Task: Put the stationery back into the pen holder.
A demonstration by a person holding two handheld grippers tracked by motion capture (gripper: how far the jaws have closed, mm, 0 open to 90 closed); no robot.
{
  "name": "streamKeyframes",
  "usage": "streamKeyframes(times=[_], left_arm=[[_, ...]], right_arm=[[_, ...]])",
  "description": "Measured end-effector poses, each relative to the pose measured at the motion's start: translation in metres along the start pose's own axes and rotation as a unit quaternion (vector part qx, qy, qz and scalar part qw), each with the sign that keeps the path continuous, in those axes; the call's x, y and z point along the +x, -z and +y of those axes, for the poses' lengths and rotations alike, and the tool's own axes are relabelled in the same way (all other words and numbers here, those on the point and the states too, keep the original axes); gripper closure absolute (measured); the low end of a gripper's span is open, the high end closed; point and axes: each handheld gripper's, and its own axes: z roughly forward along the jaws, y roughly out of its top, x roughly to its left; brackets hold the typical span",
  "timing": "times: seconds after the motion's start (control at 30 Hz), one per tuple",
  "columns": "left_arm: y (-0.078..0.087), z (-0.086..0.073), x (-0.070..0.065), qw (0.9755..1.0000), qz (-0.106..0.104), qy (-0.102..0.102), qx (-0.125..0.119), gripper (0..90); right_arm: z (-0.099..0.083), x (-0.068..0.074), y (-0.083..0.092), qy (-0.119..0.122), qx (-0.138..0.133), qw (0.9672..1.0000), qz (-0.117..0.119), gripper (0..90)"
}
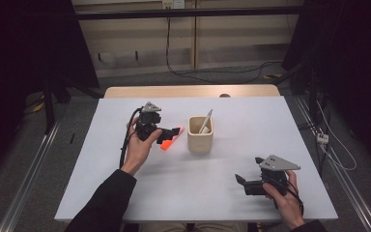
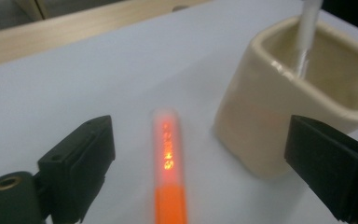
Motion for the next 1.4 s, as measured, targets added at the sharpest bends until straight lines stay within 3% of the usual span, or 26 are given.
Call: streamKeyframes(times=[0.17, 0.23, 0.5, 0.57, 0.67, 0.93, 1.2, 1.3, 1.4], left_arm=[[-0.003, -0.004, 0.004, 0.9997, 0.015, -0.004, 0.019, 9.9], [-0.008, -0.006, 0.005, 0.9992, 0.015, -0.003, 0.038, 10.1], [-0.02, -0.011, 0.012, 0.9944, 0.05, 0.004, 0.093, 10.7], [-0.021, -0.012, 0.013, 0.9942, 0.042, 0.008, 0.099, 11.3], [-0.025, -0.014, 0.014, 0.9934, 0.037, 0.023, 0.106, 16.7], [-0.039, -0.018, 0.007, 0.9889, 0.027, 0.008, 0.146, 30.5], [-0.046, -0.022, -0.003, 0.9855, 0.043, 0.0, 0.164, 51.5], [-0.047, -0.023, -0.005, 0.9844, 0.058, -0.005, 0.166, 55.0], [-0.047, -0.023, -0.006, 0.9838, 0.06, -0.005, 0.169, 56.6]], right_arm=[[0.0, 0.0, 0.0, 0.001, -0.001, 1.0, 0.0, 4.9], [0.0, 0.0, 0.001, 0.001, -0.002, 1.0, 0.0, 4.9], [0.0, 0.0, 0.0, 0.001, -0.001, 1.0, 0.0, 4.9], [0.0, 0.0, 0.0, 0.002, -0.001, 1.0, 0.0, 4.9], [0.0, 0.001, 0.0, 0.002, 0.0, 1.0, 0.001, 4.9], [0.0, 0.0, 0.0, 0.003, 0.0, 1.0, 0.001, 4.9], [0.0, -0.001, 0.001, 0.003, 0.0, 1.0, -0.001, 4.9], [0.0, 0.0, 0.0, 0.004, 0.002, 1.0, 0.001, 4.9], [0.0, 0.0, 0.0, 0.004, 0.002, 1.0, 0.002, 4.9]])
